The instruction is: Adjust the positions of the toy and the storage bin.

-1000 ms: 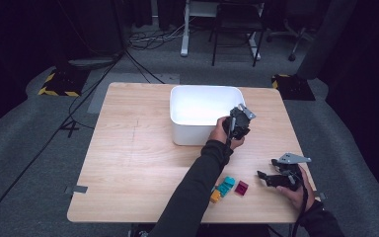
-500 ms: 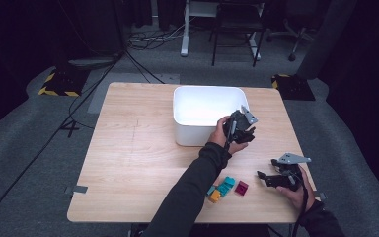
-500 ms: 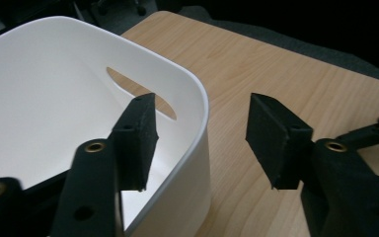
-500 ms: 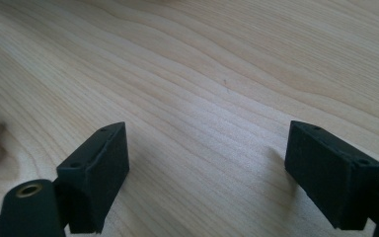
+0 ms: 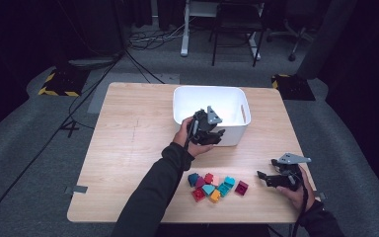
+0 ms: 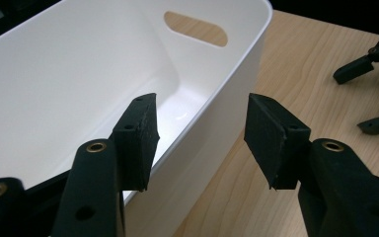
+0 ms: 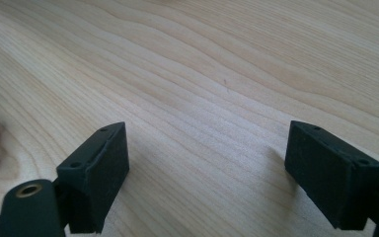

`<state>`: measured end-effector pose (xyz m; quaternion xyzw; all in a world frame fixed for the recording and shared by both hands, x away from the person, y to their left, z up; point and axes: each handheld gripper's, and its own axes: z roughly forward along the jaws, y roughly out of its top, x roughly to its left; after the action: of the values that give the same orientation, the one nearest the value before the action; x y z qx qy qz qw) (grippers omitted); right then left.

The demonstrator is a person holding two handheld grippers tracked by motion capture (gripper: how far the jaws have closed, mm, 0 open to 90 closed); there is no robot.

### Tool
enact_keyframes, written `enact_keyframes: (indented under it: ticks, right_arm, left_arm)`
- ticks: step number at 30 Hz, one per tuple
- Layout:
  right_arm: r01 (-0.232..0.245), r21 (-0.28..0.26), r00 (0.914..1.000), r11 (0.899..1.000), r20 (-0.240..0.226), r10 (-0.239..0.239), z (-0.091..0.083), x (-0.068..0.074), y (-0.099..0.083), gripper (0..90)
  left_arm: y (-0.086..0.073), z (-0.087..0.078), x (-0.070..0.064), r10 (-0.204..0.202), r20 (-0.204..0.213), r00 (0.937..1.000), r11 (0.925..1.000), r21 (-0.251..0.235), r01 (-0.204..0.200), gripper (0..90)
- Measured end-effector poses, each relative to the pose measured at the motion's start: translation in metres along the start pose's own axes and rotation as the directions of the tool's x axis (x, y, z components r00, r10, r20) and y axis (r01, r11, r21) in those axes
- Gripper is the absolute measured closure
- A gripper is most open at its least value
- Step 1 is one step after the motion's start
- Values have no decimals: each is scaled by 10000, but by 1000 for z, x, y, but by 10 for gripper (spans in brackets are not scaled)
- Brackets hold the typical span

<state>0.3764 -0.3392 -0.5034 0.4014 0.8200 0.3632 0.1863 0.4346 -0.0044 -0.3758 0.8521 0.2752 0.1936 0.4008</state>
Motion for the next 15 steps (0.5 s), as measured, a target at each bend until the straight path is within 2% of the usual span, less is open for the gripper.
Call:
enact_keyframes:
  ticks: [2, 3, 5, 9, 11, 12, 13, 14, 15]
  right_arm:
    - [-6, -13, 10000, 10000, 4, 6, 0, 0, 0, 171]
    - [-1, -16, 10000, 10000, 7, 1, 0, 0, 0, 171]
    - [-6, -13, 10000, 10000, 5, 6, 0, 0, 0, 171]
    - [-2, -10, 10000, 10000, 5, 2, 0, 0, 0, 171]
    - [-5, -15, 10000, 10000, 5, 5, 0, 0, 0, 171]
    - [-1, -3, 10000, 10000, 2, 1, 0, 0, 0, 171]
    - [-1, -3, 10000, 10000, 2, 1, 0, 0, 0, 171]
    - [2, -1, 10000, 10000, 3, -2, 0, 0, 0, 171]
    - [2, -1, 10000, 10000, 3, -2, 0, 0, 0, 171]
  left_arm:
    - [-2, 0, 3, -76, 101, 9999, 10000, -38, 77, 495]
    - [-5, 2, 8, 91, 137, 9999, 9997, 205, -94, 506]
    - [-7, 5, 11, 192, 110, 9998, 9995, 257, -195, 523]
    - [-6, 11, 16, -229, 708, 9972, 9995, -182, 242, 619]
    - [-3, 15, 17, -56, 948, 9955, 9999, -78, 64, 632]
    - [-2, 17, 17, 307, 997, 9945, 9992, 214, -330, 640]
    - [-2, 17, 17, 307, 997, 9945, 9992, 214, -330, 653]
    - [0, 24, 15, 674, 1325, 9889, 9968, 338, -725, 675]
    - [0, 24, 15, 674, 1325, 9889, 9968, 338, -725, 701]
